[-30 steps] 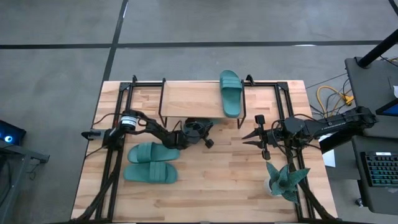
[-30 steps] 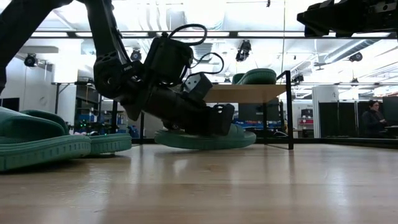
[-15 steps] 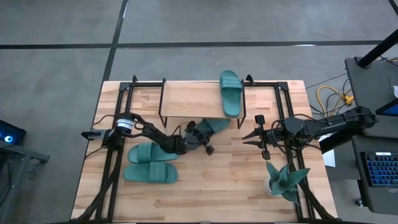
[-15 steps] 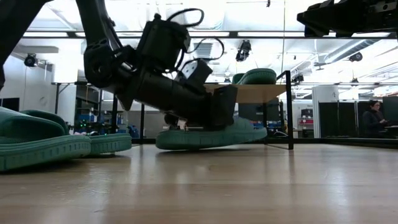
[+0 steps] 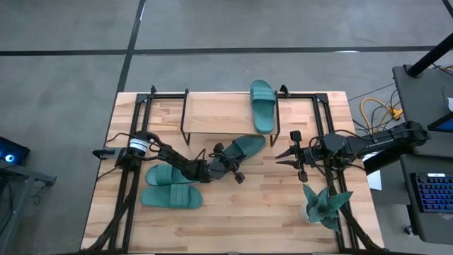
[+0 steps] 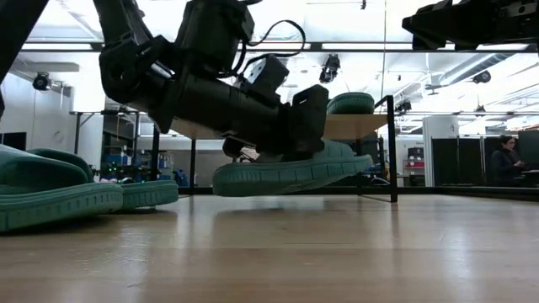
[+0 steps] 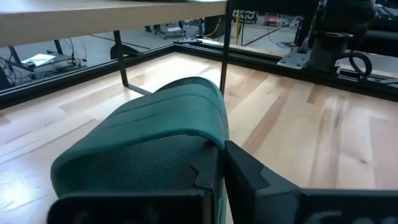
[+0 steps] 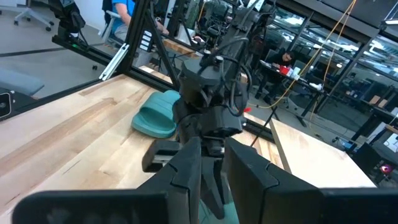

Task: Pick and place slides into the shelf
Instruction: Put the green slides on the shelf

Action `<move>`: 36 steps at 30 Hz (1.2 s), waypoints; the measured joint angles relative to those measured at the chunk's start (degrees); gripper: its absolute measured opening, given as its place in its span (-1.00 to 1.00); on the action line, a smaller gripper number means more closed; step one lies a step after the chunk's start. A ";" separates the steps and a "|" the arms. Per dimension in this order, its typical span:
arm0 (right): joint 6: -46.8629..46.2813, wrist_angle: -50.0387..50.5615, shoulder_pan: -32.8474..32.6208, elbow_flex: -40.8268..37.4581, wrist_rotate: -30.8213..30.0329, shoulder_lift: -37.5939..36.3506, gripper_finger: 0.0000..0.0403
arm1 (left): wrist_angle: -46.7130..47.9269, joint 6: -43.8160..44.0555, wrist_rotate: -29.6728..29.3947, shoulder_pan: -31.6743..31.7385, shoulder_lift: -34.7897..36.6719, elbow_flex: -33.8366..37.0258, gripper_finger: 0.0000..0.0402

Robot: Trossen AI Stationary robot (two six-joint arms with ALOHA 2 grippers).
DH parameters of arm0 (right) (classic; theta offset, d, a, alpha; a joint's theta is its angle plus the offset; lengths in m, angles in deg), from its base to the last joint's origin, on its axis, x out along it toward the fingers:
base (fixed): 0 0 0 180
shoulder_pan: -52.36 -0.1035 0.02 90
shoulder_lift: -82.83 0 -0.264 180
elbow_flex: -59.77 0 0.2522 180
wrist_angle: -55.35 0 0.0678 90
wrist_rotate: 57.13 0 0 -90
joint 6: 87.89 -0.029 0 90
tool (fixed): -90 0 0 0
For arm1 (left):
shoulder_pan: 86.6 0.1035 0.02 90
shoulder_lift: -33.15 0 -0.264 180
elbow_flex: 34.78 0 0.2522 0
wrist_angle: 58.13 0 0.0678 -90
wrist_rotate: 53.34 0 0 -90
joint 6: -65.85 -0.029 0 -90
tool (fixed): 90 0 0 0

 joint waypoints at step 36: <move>-2.60 1.25 0.00 0.00 0.02 -0.02 -0.69 | 5.51 -20.20 -18.82 -15.28 8.15 -8.06 -1.00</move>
